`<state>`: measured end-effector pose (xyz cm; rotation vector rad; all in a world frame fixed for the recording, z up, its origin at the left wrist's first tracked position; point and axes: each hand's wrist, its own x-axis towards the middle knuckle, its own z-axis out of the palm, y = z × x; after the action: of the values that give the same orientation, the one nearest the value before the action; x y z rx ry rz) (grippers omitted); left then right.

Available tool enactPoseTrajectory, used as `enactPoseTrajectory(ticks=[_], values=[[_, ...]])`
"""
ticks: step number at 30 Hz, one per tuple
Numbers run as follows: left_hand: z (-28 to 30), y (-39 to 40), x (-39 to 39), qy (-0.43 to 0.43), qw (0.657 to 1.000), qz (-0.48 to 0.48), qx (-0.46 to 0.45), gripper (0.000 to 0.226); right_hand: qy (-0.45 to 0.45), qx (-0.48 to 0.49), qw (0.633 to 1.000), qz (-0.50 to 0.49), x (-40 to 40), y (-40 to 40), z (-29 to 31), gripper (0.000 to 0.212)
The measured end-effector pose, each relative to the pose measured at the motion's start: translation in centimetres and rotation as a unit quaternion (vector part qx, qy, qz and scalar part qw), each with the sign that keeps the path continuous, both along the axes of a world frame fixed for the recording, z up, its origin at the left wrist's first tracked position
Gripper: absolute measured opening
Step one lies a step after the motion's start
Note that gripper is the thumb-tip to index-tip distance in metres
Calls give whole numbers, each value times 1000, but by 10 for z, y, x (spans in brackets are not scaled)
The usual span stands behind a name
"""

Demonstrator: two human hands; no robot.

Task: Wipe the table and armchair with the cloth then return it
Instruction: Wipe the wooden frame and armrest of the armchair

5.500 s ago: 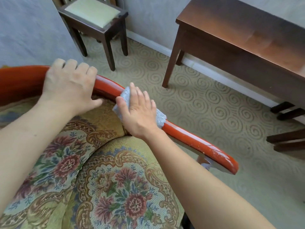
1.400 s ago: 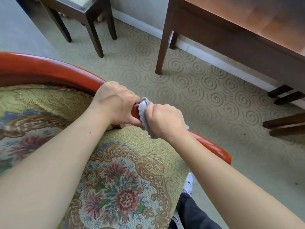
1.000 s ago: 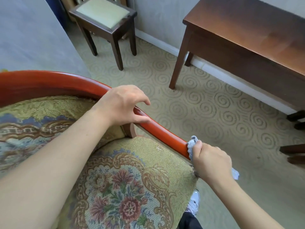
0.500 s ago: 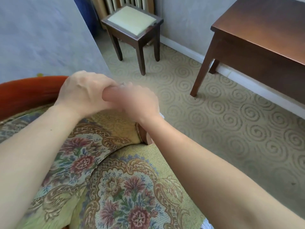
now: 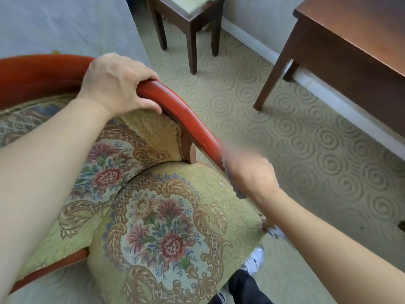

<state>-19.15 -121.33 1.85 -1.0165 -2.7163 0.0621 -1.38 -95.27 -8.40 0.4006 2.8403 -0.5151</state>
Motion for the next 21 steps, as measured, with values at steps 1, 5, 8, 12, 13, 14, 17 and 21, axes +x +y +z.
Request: enactPoseTrajectory(ticks=[1,5,8,12,13,14,17,21], values=[[0,1,1,-3,1000,10,-1,65,-10,3,1000,-3,11,5,2,71],[-2,8,11,-39,998,37,18,59,-38,70,997,6,60,33,12,51],[-9,28,38,-80,996,8,30,58,-36,101,992,71,100,60,14,29],[-25,77,91,-230,971,-56,24,66,27,-66,996,-52,133,85,18,35],[-29,91,106,-270,960,-63,36,70,33,-119,982,-142,131,92,17,47],[-33,104,122,-304,949,-66,59,72,19,-155,968,-197,129,98,14,54],[-36,137,165,-370,916,-56,146,70,10,-235,939,-252,116,106,24,55],[-17,191,199,-447,864,-7,233,64,30,-486,802,-347,100,123,75,39]])
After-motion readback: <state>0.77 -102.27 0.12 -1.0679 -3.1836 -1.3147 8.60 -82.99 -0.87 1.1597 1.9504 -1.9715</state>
